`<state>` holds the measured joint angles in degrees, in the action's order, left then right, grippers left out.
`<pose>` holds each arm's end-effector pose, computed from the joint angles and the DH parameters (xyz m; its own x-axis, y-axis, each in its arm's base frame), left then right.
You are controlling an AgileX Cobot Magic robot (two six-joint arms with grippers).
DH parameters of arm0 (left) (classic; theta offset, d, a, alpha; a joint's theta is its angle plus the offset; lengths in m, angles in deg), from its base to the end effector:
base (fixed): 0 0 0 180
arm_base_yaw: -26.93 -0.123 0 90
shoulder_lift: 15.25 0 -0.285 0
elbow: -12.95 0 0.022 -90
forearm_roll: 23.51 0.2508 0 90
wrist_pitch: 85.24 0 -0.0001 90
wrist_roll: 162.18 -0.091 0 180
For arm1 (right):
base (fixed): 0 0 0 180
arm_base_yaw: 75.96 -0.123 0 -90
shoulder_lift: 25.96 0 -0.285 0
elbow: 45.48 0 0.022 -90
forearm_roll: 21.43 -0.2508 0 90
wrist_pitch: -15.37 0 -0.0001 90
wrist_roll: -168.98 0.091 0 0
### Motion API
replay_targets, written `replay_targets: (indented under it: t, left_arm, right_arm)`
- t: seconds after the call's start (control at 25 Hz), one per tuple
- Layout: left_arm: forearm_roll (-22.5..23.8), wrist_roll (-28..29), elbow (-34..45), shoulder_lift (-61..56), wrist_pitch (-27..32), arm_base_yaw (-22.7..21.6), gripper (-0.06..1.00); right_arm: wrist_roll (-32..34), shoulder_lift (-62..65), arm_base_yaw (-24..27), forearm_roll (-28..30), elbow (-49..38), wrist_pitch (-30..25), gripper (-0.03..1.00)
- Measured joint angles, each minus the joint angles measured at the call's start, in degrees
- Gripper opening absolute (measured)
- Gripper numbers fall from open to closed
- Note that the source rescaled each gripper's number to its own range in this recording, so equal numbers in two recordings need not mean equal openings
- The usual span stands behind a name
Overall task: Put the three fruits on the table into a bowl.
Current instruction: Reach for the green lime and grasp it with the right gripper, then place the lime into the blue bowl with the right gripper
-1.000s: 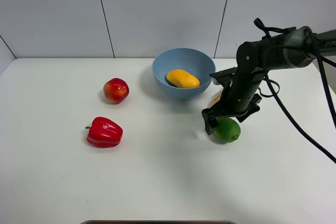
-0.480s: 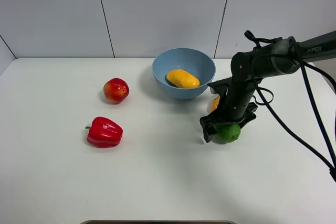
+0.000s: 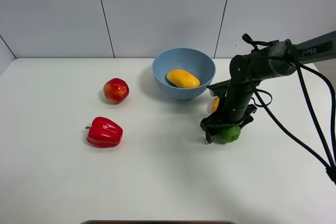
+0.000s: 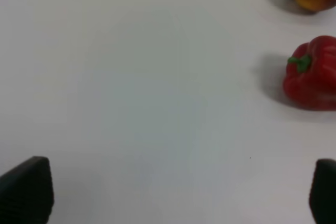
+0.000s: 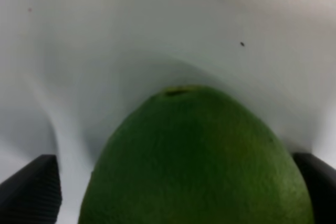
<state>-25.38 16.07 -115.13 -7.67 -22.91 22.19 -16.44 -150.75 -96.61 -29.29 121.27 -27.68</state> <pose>-0.0001 -0.0027 0.2588 -0.5262 -0.0282 -0.8499 -0.0500 0.9987 -0.0022 0.3201 0.1297 0.0947 -0.9377 -0.3471 0.0149 -0.3443 0.9342 0.0933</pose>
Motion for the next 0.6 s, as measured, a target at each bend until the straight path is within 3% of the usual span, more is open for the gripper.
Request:
replay_targets:
  t: [0.28,0.6]
  left_arm:
    - [0.00,0.00,0.00,0.00,0.00,0.00,1.00]
    - [0.00,0.00,0.00,0.00,0.00,0.00,1.00]
  right_arm:
    - [0.00,-0.21,0.00,-0.05,0.00,0.00,0.09]
    - [0.00,-0.25,0.00,-0.05,0.00,0.00,0.09]
